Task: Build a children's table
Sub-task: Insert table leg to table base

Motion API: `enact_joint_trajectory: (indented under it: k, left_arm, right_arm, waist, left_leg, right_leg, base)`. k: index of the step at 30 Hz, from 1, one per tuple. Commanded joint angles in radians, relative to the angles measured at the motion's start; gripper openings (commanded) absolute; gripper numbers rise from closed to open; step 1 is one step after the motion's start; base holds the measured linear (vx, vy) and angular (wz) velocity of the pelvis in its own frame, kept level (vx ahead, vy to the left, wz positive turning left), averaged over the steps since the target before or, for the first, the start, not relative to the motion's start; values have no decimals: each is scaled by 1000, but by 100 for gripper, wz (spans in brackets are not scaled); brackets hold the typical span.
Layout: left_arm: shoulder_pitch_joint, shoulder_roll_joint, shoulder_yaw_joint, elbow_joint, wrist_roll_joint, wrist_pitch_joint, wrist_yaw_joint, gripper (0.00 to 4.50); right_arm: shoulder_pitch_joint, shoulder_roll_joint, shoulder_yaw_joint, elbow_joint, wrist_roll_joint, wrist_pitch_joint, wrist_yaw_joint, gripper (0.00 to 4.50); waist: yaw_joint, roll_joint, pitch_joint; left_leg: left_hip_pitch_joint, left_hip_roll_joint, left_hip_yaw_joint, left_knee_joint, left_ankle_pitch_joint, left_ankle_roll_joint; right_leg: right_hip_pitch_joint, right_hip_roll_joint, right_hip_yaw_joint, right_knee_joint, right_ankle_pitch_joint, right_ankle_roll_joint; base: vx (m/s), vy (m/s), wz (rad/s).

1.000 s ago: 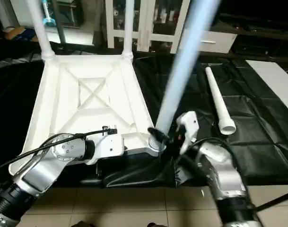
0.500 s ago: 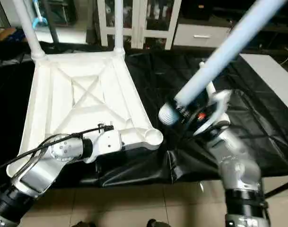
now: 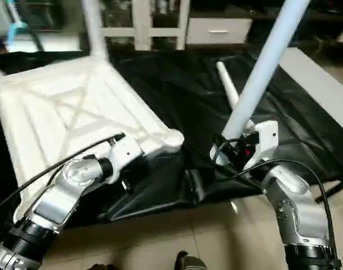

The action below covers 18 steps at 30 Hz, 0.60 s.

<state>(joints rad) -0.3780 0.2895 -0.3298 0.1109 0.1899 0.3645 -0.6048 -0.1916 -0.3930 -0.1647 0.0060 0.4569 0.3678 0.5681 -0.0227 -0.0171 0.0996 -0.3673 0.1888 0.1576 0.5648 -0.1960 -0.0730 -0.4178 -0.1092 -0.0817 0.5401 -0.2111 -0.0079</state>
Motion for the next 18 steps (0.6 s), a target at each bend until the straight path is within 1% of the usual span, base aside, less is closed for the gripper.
enact_joint_trajectory:
  k: [1,2,3,4,5,6,7,8,9,10,11,12,13,14,15,16,17,18]
  left_arm:
    - [-13,-5,25,6,0,-13,27,0]
    - [-16,-4,24,8,3,-18,27,0]
    - [-18,-3,23,9,5,-17,25,0]
    - [-19,5,16,12,8,-32,17,0]
    - [-19,6,15,12,8,-34,17,0]
    - [-17,16,10,11,8,-35,10,0]
    - [-16,23,6,9,8,-34,4,0]
    - [-16,28,6,10,10,-35,4,0]
    - [-16,32,6,12,13,-37,5,0]
    - [-16,34,6,15,12,-41,4,0]
    - [-15,37,7,19,12,-45,1,0]
    - [-15,37,7,19,12,-45,1,0]
    - [-16,38,8,23,13,-46,2,0]
    - [-18,40,9,26,14,-48,1,0]
    - [-19,40,9,26,14,-48,0,0]
    - [-19,41,9,27,14,-48,-1,0]
    - [-19,41,8,27,13,-49,-3,0]
    - [-20,43,6,27,12,-49,-6,0]
  right_arm:
    - [-16,7,6,-31,-26,-13,-18,189]
    - [-16,5,11,-30,-31,-14,-15,189]
    - [-14,4,18,-31,-38,-18,-14,189]
    - [-13,3,29,-32,-52,-30,-16,189]
    - [-13,3,30,-33,-53,-31,-17,189]
    - [-13,5,33,-34,-56,-33,-21,189]
    - [-14,5,34,-34,-56,-34,-22,189]
    - [-15,5,36,-32,-57,-37,-21,189]
    - [-15,4,37,-32,-58,-38,-20,189]
    - [-14,5,38,-31,-60,-40,-20,189]
    - [-12,8,40,-31,-63,-42,-19,189]
    - [-12,8,40,-31,-63,-42,-19,189]
    - [-11,9,42,-30,-66,-45,-17,189]
    - [-9,11,50,-29,-72,-50,-10,189]
    - [-9,12,51,-28,-73,-51,-9,189]
    - [-9,13,56,-27,-76,-54,-6,189]
    - [-9,14,58,-27,-78,-55,-6,189]
    - [-9,13,63,-25,-78,-57,-4,189]
  waist:
    - [10,-4,-62]
    - [12,-5,-63]
    - [24,-12,-58]
    - [21,3,-62]
    - [14,-2,-61]
    - [19,7,-62]
    - [15,9,-57]
    - [16,15,-55]
    - [10,18,-49]
    - [11,22,-55]
    - [11,25,-53]
    - [9,24,-58]
    - [13,24,-63]
    - [15,26,-65]
    - [15,27,-68]
    - [16,30,-75]
    - [16,30,-75]
    - [14,34,-85]
  left_leg:
    - [-1,27,-6,-81,-336,40]
    - [7,27,-1,-77,-340,43]
    - [-32,15,-30,-90,-347,77]
    - [-22,14,-37,-91,-392,95]
    - [-22,9,-43,-85,-415,99]
    - [-19,4,-52,-78,-439,87]
    - [-24,-1,-59,-76,-473,79]
    - [-17,-2,-60,-75,-495,73]
    - [-14,-1,-65,-75,-538,64]
    - [-16,-2,-69,-76,-538,62]
    - [-19,-1,-71,-79,-540,61]
    - [-29,-3,-77,-79,-516,67]
    - [-32,-6,-75,-76,-461,85]
    - [-35,-6,-72,-72,-405,109]
    - [-34,-6,-71,-71,-375,122]
    - [-31,-7,-70,-65,-282,173]
    - [-31,-7,-70,-65,-282,173]
    - [-19,-10,-72,-56,-179,243]
  right_leg:
    - [53,-32,27,-66,-366,-110]
    - [48,-31,28,-67,-365,-120]
    - [78,-47,0,-49,-375,-124]
    - [81,-53,-12,-60,-451,-106]
    - [81,-60,-18,-65,-489,-99]
    - [96,-73,-37,-81,-582,-72]
    - [107,-72,-52,-88,-634,-54]
    - [109,-71,-59,-94,-656,-50]
    - [116,-66,-75,-97,-667,-44]
    - [129,-65,-78,-93,-646,-47]
    - [134,-63,-80,-91,-624,-52]
    - [148,-61,-79,-84,-578,-63]
    - [155,-63,-75,-83,-537,-83]
    - [164,-63,-74,-81,-499,-106]
    - [167,-61,-73,-80,-473,-118]
    - [175,-50,-74,-70,-379,-153]
    - [175,-50,-74,-70,-379,-153]
    - [178,-37,-77,-56,-271,-191]
  base:
    - [0,0,0]
    - [0,0,0]
    - [0,0,0]
    - [24,-10,23]
    - [24,-10,23]
    - [39,-15,29]
    - [43,-26,32]
    - [43,-26,32]
    - [51,-19,32]
    - [57,-7,30]
    - [57,-7,30]
    - [72,-16,30]
    - [87,-20,32]
    - [87,-20,32]
    - [102,-15,35]
    - [116,-16,39]
    - [116,-16,39]
    - [141,-19,44]
